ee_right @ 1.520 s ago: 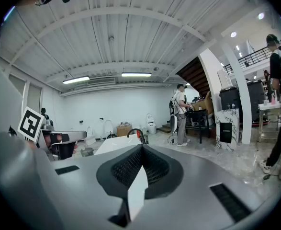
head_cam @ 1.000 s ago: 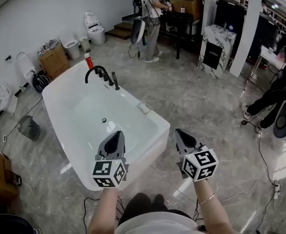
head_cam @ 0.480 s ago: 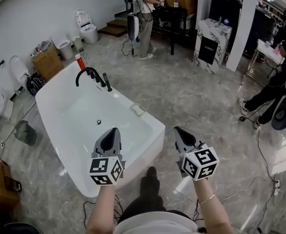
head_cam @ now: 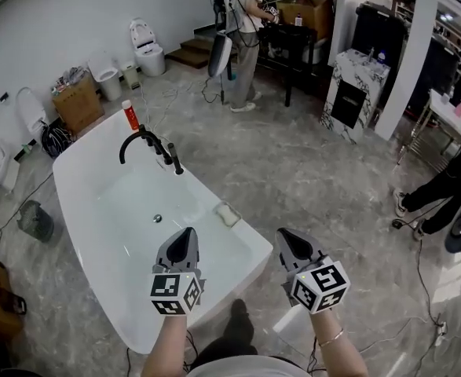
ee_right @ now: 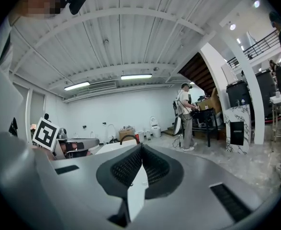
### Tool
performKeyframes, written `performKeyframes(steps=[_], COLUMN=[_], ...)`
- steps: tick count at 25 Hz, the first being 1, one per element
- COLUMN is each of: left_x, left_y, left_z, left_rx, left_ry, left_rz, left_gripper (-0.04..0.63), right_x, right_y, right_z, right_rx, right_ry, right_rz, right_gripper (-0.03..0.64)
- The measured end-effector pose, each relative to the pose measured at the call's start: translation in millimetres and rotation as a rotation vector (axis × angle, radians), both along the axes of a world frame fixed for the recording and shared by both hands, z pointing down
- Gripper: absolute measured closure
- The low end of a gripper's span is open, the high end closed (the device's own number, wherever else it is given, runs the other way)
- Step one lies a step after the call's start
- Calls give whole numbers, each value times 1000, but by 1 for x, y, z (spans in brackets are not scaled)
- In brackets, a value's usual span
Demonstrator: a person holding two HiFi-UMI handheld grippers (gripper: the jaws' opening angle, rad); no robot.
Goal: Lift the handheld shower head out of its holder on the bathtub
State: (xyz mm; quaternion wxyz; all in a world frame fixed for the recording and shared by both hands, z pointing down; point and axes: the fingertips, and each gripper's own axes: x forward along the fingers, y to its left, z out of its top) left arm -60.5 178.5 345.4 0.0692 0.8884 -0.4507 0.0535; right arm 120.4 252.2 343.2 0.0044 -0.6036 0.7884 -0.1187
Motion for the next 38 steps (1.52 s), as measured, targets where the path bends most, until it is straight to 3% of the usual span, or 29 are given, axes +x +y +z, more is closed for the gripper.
performKeyframes(steps=[6, 11, 18, 26, 31, 38], left_x=[22, 16, -1, -5, -13, -4], left_y=[-112, -185, -250, -317, -385, -479], left_z=[-6, 1, 17, 27, 22, 70], left_rx=[-20, -22, -15, -42, -63, -94], left_ry=[-16, -14, -15, -30, -31, -21], left_rz=[-25, -63, -119, -198, -265, -309], left_gripper=[577, 575, 577, 575, 577, 575], right_x=[16, 13, 13, 7, -8, -19], right_y=[-121, -204, -274, -361, -436, -529], right_z=[-7, 2, 22, 24, 21, 71], right_rx=[-30, -34, -31, -37, -64, -105], right_ry=[1, 8, -27, -6, 0, 6], right_rz=[-34, -64, -90, -196, -286, -370], right_gripper=[609, 609, 609, 611, 609, 609])
